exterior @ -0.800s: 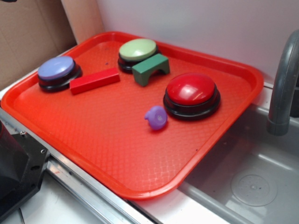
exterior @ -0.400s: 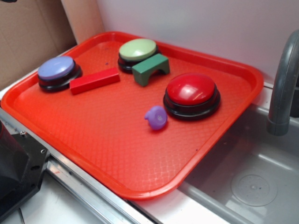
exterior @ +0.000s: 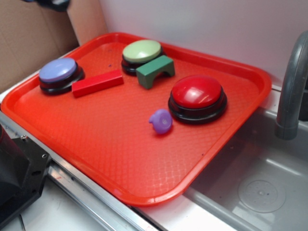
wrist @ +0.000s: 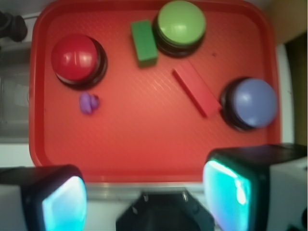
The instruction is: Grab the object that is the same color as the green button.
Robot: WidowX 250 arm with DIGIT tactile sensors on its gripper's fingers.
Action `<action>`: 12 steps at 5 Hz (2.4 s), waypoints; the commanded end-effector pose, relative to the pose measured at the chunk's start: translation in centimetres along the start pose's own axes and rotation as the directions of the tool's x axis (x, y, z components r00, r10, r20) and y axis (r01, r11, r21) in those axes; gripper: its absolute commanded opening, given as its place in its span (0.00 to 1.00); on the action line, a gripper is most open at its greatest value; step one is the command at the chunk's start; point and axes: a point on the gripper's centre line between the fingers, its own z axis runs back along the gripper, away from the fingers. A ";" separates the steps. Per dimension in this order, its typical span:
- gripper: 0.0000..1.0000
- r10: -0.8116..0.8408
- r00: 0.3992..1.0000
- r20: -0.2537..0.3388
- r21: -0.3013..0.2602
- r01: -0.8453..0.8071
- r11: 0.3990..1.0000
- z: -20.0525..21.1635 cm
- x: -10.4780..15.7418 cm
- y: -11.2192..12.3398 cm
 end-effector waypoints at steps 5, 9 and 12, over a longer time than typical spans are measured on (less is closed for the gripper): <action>1.00 0.333 0.942 0.034 -0.025 -0.332 0.943 -13.5 11.1 2.6; 1.00 0.303 0.953 -0.025 0.029 -0.302 0.953 -17.2 11.4 1.0; 0.00 0.264 0.965 0.007 0.096 -0.263 0.960 -15.4 10.9 0.9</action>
